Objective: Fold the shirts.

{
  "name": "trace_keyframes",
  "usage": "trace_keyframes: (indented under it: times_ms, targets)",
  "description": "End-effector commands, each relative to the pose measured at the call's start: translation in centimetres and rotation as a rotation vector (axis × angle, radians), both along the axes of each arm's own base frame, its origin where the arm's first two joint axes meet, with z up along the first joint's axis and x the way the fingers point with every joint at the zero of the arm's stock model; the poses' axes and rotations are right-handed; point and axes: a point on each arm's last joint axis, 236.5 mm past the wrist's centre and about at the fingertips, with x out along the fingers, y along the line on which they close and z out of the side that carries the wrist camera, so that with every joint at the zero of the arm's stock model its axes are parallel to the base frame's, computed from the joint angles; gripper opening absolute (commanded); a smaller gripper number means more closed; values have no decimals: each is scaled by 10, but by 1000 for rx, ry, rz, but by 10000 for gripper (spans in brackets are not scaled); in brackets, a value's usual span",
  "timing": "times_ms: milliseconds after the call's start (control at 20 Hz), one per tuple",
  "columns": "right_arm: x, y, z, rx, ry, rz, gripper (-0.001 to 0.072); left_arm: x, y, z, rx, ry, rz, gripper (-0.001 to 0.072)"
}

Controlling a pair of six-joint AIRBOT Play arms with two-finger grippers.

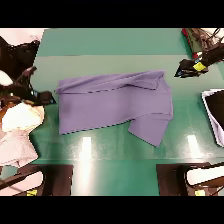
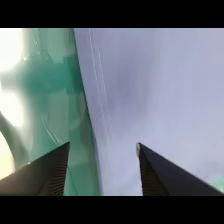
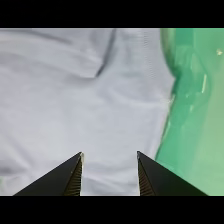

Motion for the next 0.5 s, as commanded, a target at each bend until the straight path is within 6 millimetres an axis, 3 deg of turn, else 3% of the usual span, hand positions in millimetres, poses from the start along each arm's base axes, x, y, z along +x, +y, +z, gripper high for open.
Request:
trace_keyframes:
  times_ms: [0,150,450]
  targets:
    - [-11,21,24,64,-29,45,379,-61,-22,-28,-72,71,12,491]
    - [-17,26,31,73,-25,59,379,-91,-47,-50,-175,135,17,491]
    - [-24,26,43,67,-43,64,379,-106,-47,-66,-167,174,26,490]
